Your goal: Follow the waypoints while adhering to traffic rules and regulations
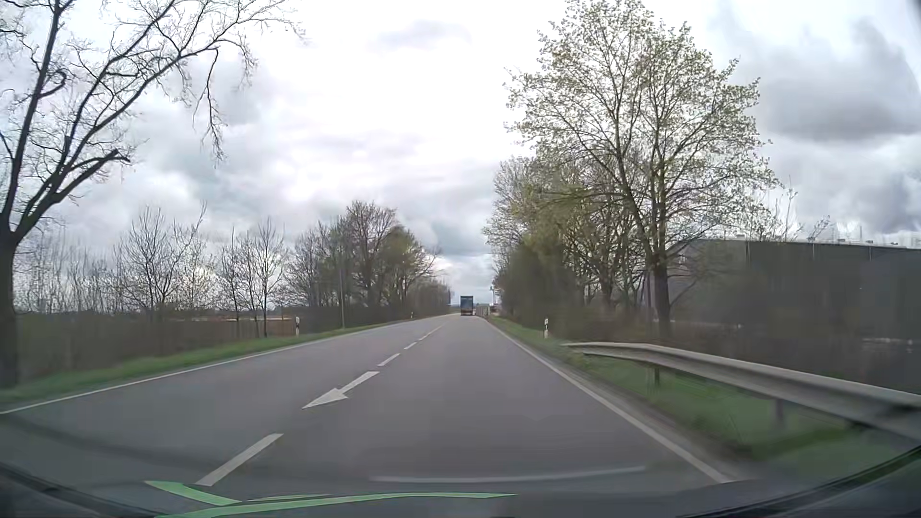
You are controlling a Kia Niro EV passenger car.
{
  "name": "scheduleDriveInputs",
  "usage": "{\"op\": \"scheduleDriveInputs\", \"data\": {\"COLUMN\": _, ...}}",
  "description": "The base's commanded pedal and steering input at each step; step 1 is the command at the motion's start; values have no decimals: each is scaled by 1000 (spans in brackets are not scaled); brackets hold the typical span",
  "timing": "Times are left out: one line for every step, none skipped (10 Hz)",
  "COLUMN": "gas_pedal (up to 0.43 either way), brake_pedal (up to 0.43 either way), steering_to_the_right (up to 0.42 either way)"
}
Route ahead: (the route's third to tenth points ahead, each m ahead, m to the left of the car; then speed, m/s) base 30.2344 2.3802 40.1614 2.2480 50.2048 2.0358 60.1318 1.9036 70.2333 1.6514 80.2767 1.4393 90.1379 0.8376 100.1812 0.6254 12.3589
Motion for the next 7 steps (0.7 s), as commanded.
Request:
{"op": "scheduleDriveInputs", "data": {"gas_pedal": 59, "brake_pedal": 0, "steering_to_the_right": 0}}
{"op": "scheduleDriveInputs", "data": {"gas_pedal": 67, "brake_pedal": 0, "steering_to_the_right": 0}}
{"op": "scheduleDriveInputs", "data": {"gas_pedal": 67, "brake_pedal": 0, "steering_to_the_right": 0}}
{"op": "scheduleDriveInputs", "data": {"gas_pedal": 79, "brake_pedal": 0, "steering_to_the_right": 0}}
{"op": "scheduleDriveInputs", "data": {"gas_pedal": 79, "brake_pedal": 0, "steering_to_the_right": 0}}
{"op": "scheduleDriveInputs", "data": {"gas_pedal": 79, "brake_pedal": 0, "steering_to_the_right": 0}}
{"op": "scheduleDriveInputs", "data": {"gas_pedal": 79, "brake_pedal": 0, "steering_to_the_right": 0}}
